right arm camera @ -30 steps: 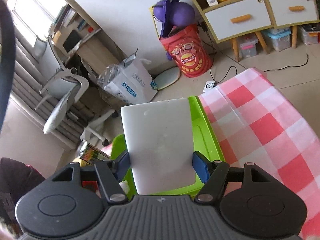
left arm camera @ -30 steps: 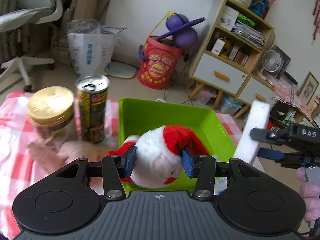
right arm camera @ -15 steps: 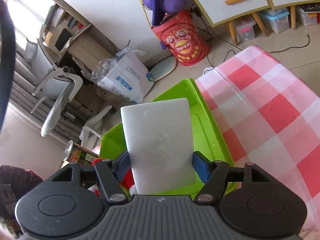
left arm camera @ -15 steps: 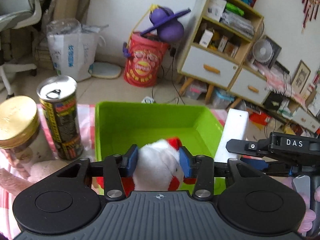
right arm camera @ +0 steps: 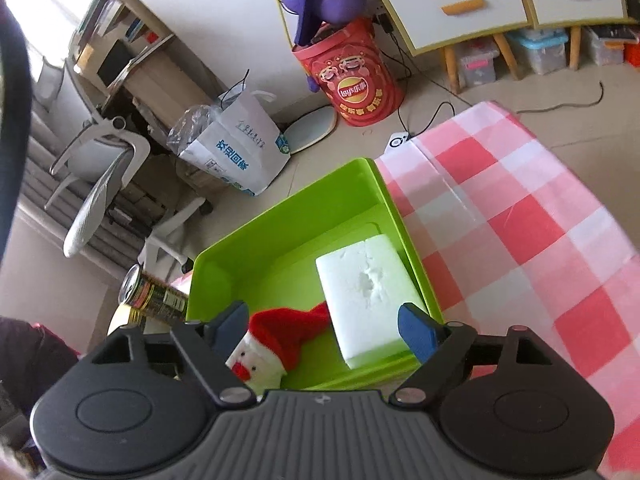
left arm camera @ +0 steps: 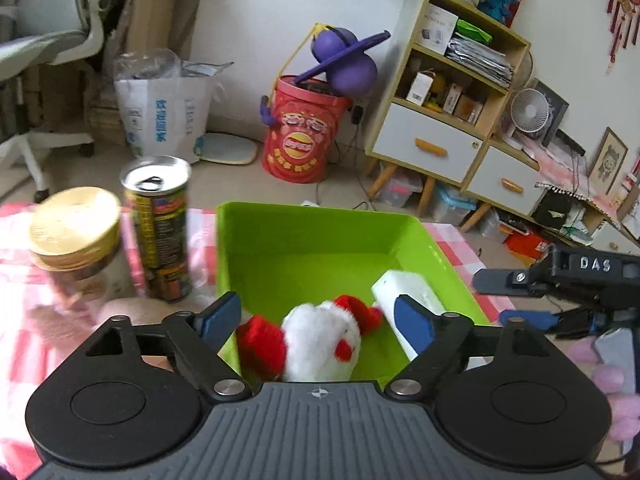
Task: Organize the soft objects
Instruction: 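Open the left tool over the bin while the right tool releases the sponge block, then move both open tools back toward the towel and bunny doll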
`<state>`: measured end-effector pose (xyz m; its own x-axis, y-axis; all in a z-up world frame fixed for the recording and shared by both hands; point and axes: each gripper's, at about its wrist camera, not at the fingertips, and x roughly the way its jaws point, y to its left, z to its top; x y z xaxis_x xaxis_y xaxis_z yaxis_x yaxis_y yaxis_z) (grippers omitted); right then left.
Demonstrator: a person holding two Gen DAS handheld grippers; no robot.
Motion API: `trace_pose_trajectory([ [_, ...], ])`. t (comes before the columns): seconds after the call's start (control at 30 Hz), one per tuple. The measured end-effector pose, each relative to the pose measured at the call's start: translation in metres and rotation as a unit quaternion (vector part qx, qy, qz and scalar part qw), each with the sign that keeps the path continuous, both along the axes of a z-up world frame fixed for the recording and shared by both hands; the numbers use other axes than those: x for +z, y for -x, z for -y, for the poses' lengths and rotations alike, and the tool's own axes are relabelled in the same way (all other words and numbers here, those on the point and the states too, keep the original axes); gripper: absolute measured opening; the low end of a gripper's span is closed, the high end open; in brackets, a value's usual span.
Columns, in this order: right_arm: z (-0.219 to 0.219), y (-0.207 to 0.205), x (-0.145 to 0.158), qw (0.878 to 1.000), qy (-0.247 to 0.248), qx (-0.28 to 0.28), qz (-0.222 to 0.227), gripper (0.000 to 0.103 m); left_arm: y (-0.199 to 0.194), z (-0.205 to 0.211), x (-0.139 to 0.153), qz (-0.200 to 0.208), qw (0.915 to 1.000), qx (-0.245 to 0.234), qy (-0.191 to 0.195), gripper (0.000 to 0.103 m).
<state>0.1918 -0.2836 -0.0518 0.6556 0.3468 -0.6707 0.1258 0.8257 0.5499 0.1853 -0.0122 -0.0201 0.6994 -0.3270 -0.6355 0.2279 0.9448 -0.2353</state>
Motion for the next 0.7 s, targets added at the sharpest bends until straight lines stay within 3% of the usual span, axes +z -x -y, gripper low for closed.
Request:
trace_pose_trajectory([
  [0.2,-0.008,0.030,0.027,1.000,0.014,0.006,0.003,0.064,0.037,-0.022,0.020,-0.006,0.9996,0.026,-0.010,0.097],
  [0.47,-0.029,0.073,0.043,0.998,0.055,0.023,-0.022,0.067,0.082,-0.044,0.034,-0.034,0.9977,0.048,-0.034,0.098],
  [0.7,-0.052,0.106,0.051,0.996,0.070,0.046,-0.019,0.069,0.110,-0.058,0.029,-0.053,0.9961,0.063,-0.031,0.098],
])
